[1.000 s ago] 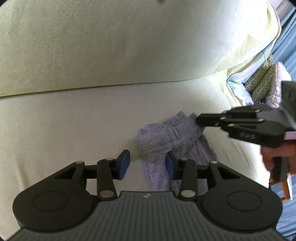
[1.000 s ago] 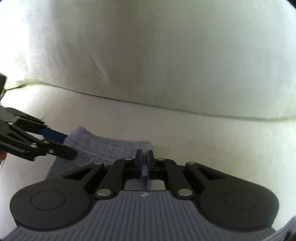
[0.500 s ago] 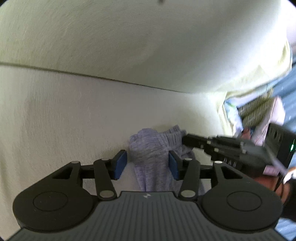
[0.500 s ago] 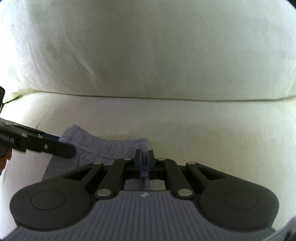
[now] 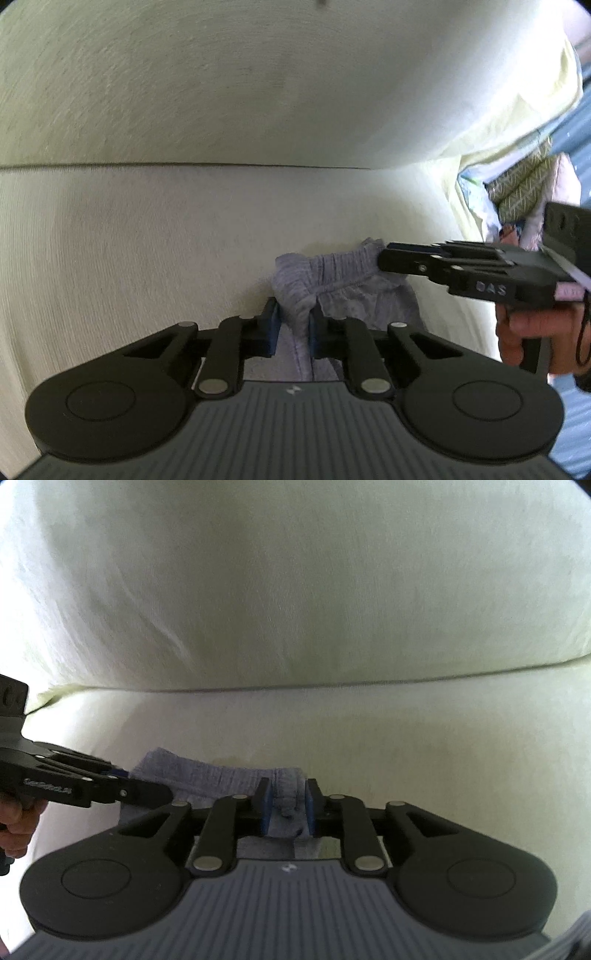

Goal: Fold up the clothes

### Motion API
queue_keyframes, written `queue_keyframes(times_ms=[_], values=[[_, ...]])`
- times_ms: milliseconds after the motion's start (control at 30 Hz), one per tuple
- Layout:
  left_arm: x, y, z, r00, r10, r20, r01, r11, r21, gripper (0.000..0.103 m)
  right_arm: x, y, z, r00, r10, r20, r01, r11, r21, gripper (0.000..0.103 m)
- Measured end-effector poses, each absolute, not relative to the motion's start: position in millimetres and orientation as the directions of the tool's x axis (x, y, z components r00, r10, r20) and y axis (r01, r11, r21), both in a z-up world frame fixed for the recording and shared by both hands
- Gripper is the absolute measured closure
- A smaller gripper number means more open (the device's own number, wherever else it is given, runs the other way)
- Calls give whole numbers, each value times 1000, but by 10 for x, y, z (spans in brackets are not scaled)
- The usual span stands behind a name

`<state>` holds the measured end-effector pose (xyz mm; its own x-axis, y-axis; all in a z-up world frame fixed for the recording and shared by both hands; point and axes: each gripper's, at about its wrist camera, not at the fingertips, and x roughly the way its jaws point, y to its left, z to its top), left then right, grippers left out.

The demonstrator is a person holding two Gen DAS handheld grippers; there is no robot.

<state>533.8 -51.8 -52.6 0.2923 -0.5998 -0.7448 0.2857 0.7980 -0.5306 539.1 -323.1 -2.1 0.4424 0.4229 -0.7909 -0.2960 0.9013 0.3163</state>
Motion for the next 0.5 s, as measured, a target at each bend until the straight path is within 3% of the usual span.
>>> queue_keyframes(times_ms=[100,167,267,333,367,500], values=[[5315,-589,-518,299,-596,-746,326,798,-507,87,5444,-3260,-75,433,434,-790,-260,899,352,80],[5302,-592,-513,302,-595,-745,334,797,-502,87,5444,-3268,-60,440,424,-792,-255,904,343,69],[5284,-587,-509,313,-589,-745,339,802,-492,85,5447,-3284,-85,440,419,-795,-258,906,335,68],[5265,-571,-502,328,-579,-747,342,809,-478,85,5463,-3258,-95,427,422,-799,-278,903,329,73],[5253,-572,-494,339,-571,-748,346,815,-466,85,5476,-3247,-98,420,431,-799,-289,898,332,89],[5235,-564,-481,359,-557,-749,337,826,-453,85,5532,-3220,-55,432,426,-794,-305,898,316,93]])
